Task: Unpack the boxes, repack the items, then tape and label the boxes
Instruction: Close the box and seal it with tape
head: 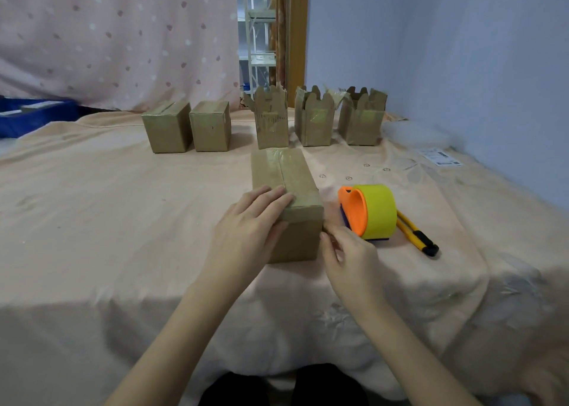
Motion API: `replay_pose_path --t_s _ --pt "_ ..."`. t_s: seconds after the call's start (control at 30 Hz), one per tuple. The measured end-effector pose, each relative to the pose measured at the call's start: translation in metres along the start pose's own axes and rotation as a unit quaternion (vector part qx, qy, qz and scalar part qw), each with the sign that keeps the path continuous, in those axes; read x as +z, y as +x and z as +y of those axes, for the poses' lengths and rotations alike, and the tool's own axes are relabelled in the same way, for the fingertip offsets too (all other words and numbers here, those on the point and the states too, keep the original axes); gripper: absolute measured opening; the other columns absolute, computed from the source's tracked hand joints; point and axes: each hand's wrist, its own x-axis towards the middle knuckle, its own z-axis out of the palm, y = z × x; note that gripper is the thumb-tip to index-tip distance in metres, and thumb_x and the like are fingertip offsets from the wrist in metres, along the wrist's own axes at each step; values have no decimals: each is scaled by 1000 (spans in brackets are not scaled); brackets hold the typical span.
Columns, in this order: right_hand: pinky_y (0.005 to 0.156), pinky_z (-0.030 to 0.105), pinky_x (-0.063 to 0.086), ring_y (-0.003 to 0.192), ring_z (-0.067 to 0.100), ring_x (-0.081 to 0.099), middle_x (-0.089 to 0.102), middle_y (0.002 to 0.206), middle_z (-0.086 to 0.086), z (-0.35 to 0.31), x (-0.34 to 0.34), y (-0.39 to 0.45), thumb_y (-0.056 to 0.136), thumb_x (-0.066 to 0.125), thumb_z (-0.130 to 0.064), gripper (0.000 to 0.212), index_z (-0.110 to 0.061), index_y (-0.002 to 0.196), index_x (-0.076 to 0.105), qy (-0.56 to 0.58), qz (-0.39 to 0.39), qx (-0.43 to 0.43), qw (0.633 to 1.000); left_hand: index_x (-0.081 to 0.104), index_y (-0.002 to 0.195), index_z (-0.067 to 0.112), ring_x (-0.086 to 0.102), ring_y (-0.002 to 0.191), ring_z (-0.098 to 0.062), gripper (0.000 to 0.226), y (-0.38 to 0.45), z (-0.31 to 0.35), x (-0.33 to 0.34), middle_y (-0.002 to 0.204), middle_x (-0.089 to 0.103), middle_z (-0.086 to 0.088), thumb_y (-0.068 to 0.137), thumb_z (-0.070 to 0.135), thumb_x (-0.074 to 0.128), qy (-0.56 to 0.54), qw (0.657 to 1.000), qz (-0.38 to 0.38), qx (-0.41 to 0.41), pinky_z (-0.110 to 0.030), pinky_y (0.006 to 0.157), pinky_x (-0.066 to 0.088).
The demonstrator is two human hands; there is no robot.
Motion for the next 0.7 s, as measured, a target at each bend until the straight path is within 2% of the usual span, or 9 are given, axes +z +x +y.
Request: replay_pose_path --t_s 0.1,0.17,0.23,0.3,0.37,0.43,0.57,0.63,0.7 --pt "65 31 48 76 23 65 71 90 5 -1 7 -7 92 42 -29 37 -8 105 70 -44 22 13 999 62 123 15 53 119 -22 38 0 1 3 128 61 1 89 27 48 -9 1000 6 -8 -36 88 52" --pt "67 33 53 81 24 67 71 94 5 -4 12 -13 91 43 -33 39 -8 108 69 -45 15 38 998 62 123 15 52 121 -21 38 -1 0 4 128 61 2 89 26 50 -18 1000 9 -10 -35 90 50" --pt "69 36 55 83 25 68 71 95 6 -8 14 -18 89 45 -33 40 -7 109 68 -46 12 39 998 62 123 15 51 122 -20 38 -3 -1 4 129 60 3 88 24 52 -25 1000 11 -10 -34 91 48" --pt "71 33 53 85 25 68 71 97 6 -9 10 -16 86 49 -30 38 -5 106 69 -56 26 23 998 63 123 15 51 122 -20 38 -3 -3 3 129 60 3 88 24 52 -32 999 12 -7 -33 92 48" --pt "83 33 52 103 24 65 68 115 6 -10 4 -8 80 55 -26 42 -7 116 65 -27 17 52 998 63 123 16 51 122 -20 38 -2 -4 3 129 60 3 88 25 50 -34 999 9 -5 -32 92 48" --pt "93 36 50 117 21 57 60 130 3 -14 0 -3 76 57 -24 61 -13 136 50 25 -34 81 996 63 123 16 52 121 -20 39 -1 -5 3 129 60 4 88 27 49 -39 999 8 -9 -32 92 47" --pt "88 39 51 108 15 56 55 132 -1 -19 2 -12 72 51 -22 76 -16 146 35 34 -118 50 991 63 122 17 51 121 -18 40 2 -3 3 128 61 5 88 28 47 -50 998 7 -21 -30 92 47" --pt "89 42 50 101 16 56 55 132 4 -14 3 -20 73 44 -21 76 -15 148 32 31 -142 65 987 61 124 18 49 122 -16 40 2 0 0 128 60 7 87 28 48 -54 998 3 -28 -30 93 46" --pt "95 37 48 105 19 58 56 133 5 -9 -4 -15 77 37 -18 71 -20 147 34 42 -137 70 987 51 134 22 43 126 -10 49 3 1 -5 132 54 12 85 24 56 -100 993 -25 -62 -30 97 45"
